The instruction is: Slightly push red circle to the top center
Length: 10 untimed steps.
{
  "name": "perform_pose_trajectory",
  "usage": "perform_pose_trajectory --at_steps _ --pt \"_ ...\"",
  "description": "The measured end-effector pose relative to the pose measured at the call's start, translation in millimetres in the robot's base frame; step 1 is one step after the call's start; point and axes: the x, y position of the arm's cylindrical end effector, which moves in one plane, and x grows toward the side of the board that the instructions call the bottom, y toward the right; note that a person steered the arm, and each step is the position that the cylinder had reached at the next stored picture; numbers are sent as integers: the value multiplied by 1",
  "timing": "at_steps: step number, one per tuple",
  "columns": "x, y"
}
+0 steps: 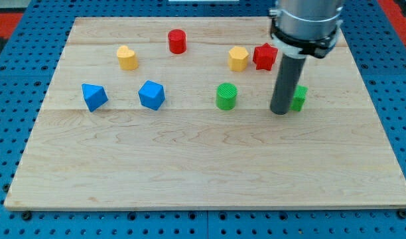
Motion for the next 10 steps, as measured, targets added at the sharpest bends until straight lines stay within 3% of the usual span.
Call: perform_pose_trajectory --at_steps 1,3,5,7,8,9,10 --pt "5 -35" --pt "-70 -50" --pt "-108 -137" --pt "-223 -146" --pt "-237 -194" --pt "-202 -221" --pt "-177 -207"
